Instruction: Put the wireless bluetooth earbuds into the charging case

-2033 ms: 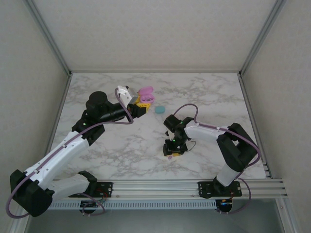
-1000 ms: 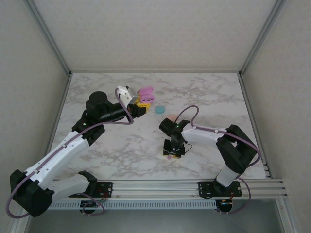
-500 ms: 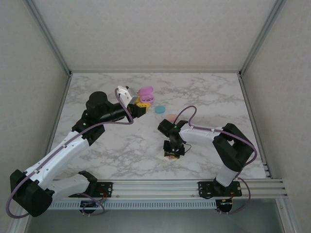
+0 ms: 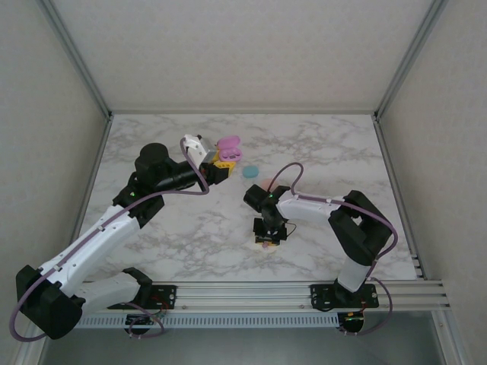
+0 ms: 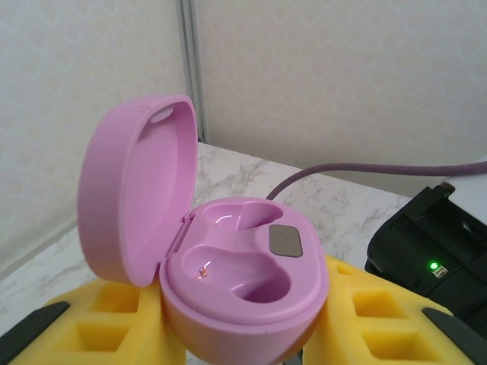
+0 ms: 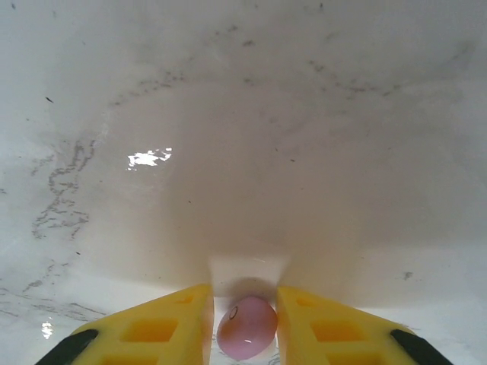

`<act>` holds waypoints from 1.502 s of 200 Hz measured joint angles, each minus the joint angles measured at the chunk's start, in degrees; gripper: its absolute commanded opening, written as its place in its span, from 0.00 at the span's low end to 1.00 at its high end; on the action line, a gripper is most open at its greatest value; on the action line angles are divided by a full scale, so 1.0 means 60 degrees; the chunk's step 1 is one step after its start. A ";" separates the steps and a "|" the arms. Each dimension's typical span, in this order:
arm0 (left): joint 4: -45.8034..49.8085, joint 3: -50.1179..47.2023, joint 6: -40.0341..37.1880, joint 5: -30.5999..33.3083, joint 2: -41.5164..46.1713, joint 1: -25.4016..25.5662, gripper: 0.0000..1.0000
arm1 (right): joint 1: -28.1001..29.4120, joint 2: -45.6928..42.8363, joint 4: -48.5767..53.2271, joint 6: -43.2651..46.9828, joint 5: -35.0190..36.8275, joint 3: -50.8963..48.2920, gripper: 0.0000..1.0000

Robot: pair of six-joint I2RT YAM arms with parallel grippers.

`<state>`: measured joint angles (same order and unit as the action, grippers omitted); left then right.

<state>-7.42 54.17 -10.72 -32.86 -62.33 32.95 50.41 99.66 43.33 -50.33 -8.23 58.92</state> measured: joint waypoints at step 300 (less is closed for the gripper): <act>-0.0007 -0.0288 0.0058 0.0127 -0.0055 -0.0390 0.35 | -0.2736 -0.3967 -0.3231 0.1282 -0.5956 -0.0266 0.15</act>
<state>-7.46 52.45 -10.37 -32.10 -62.65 30.61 34.00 75.85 23.94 -42.63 -43.97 57.32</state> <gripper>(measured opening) 0.366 0.150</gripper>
